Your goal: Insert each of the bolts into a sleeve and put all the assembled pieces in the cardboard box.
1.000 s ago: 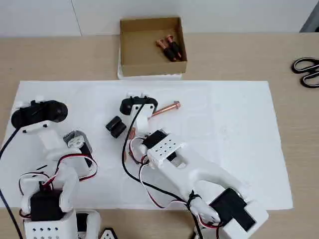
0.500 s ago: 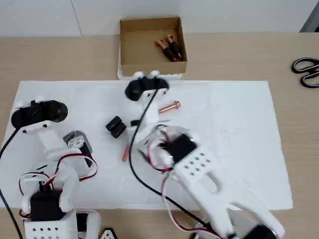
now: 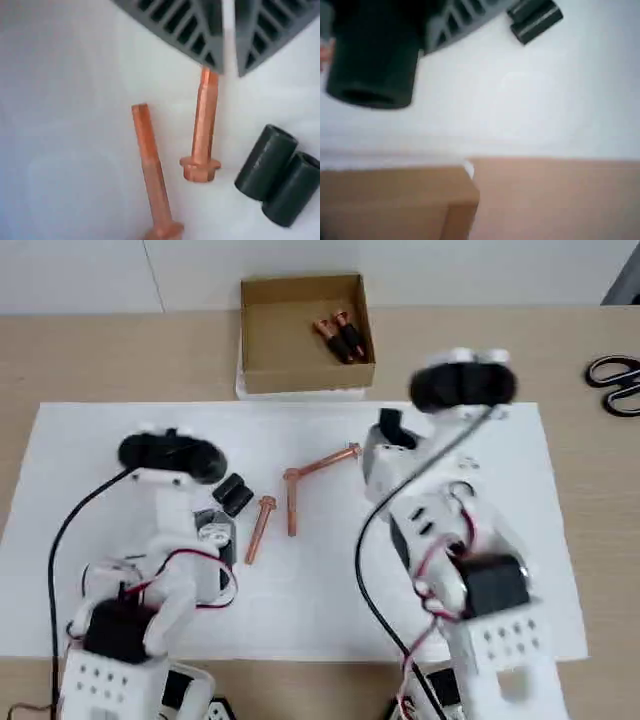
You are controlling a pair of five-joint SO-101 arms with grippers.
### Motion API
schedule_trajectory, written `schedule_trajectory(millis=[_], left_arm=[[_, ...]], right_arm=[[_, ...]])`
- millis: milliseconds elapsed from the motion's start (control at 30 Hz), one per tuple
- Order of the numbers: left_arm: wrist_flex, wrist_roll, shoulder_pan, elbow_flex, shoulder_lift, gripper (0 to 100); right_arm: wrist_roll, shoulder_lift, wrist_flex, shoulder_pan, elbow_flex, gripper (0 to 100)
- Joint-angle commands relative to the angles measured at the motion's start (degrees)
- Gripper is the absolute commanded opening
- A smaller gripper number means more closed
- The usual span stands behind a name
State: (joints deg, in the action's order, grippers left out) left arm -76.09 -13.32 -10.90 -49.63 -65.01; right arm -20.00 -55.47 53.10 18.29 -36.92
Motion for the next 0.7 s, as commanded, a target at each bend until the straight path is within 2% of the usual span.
schedule_trajectory(millis=[0, 167, 267, 467, 667], left_arm=[[-1.76, 0.18, -0.44, 9.54, 10.99, 0], [-2.73, -0.26, -0.70, 23.52, 25.32, 0], [-2.73, -3.87, -0.79, 28.79, 31.65, 0], [-2.81, -5.63, -0.79, 31.25, 38.24, 0], [-4.84, -5.63, -0.88, 31.34, 38.68, 0]], right_arm=[[3.34, -10.33, -0.13, -0.66, -0.53, 0.7], [10.55, -22.81, -3.82, -1.45, -11.16, 0.7], [15.47, -29.93, -10.07, -2.42, -20.31, 0.5], [23.56, -43.21, -19.74, -3.21, -36.22, 0.5], [24.35, -48.48, -26.07, -2.95, -44.92, 0.5]])
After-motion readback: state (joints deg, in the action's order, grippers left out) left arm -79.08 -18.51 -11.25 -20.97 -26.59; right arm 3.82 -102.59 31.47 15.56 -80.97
